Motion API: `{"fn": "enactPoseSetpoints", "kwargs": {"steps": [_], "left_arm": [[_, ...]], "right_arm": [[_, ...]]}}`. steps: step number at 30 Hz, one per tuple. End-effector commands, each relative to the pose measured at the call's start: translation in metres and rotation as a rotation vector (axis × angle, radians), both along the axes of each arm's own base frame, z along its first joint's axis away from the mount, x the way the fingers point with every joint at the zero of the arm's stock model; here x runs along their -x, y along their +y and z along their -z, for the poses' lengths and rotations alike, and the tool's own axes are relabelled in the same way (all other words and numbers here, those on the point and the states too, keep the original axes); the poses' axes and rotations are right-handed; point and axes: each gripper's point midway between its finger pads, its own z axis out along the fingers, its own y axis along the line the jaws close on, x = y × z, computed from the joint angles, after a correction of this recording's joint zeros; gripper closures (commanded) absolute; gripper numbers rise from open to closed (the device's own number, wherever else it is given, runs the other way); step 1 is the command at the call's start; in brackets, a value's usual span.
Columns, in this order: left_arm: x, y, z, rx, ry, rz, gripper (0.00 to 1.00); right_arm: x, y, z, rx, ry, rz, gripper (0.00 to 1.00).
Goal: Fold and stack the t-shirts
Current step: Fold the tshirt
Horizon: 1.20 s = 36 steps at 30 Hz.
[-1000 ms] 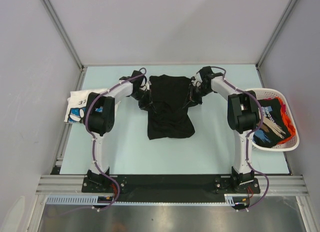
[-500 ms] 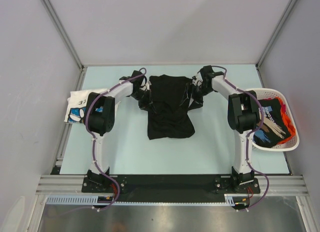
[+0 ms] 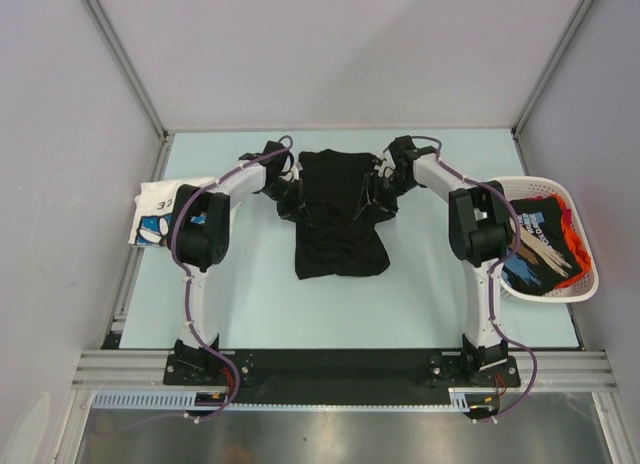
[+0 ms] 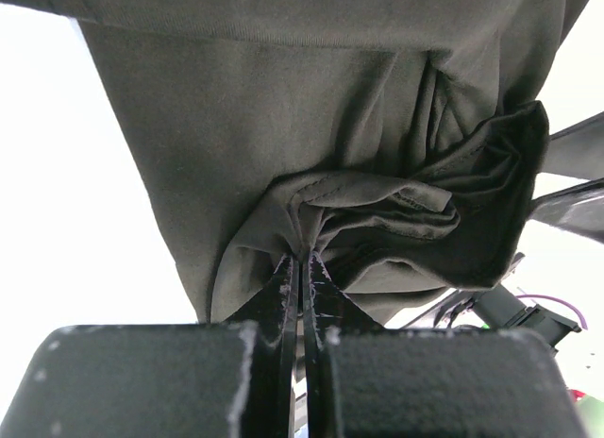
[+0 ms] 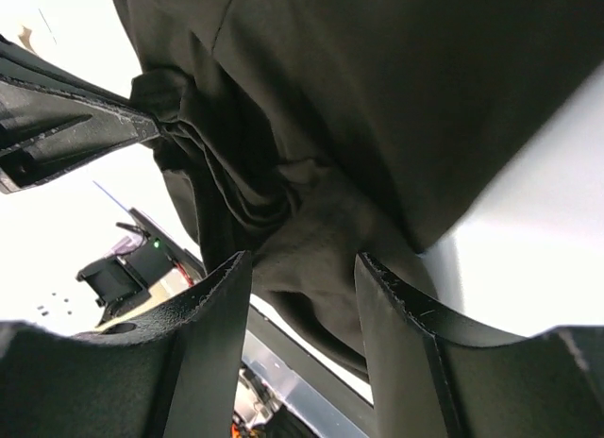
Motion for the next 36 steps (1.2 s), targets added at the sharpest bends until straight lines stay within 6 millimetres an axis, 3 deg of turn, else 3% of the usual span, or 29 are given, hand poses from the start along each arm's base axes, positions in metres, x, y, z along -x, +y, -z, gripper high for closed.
{"fn": "enactPoseSetpoints", "kwargs": {"steps": [1, 2, 5, 7, 13, 21, 29, 36], "left_arm": [[-0.005, -0.004, -0.005, 0.001, -0.023, 0.012, 1.00], [-0.005, -0.004, -0.005, 0.003, -0.024, 0.011, 1.00], [-0.005, -0.004, -0.004, -0.001, -0.021, 0.009, 1.00], [-0.007, -0.003, -0.004, -0.004, -0.024, 0.006, 1.00], [-0.014, -0.001, -0.011, -0.023, -0.048, -0.010, 1.00], [-0.035, 0.014, -0.028, -0.069, -0.110, -0.088, 1.00], [-0.062, 0.017, -0.048, -0.066, -0.178, -0.141, 1.00], [-0.084, 0.016, -0.057, -0.060, -0.199, -0.174, 1.00]], "right_arm": [[0.001, 0.015, -0.005, -0.036, 0.001, -0.041, 0.48], [0.002, 0.016, -0.004, -0.035, 0.001, -0.048, 0.51], [0.001, 0.017, -0.006, -0.054, 0.002, -0.054, 0.93], [-0.001, 0.015, -0.008, -0.046, -0.009, -0.048, 1.00], [-0.015, 0.007, -0.022, -0.009, -0.076, -0.017, 1.00], [-0.038, -0.007, -0.031, 0.025, -0.166, 0.079, 1.00], [-0.057, -0.007, -0.043, 0.019, -0.242, 0.139, 1.00], [-0.063, -0.008, -0.031, 0.024, -0.233, 0.169, 1.00]]}}
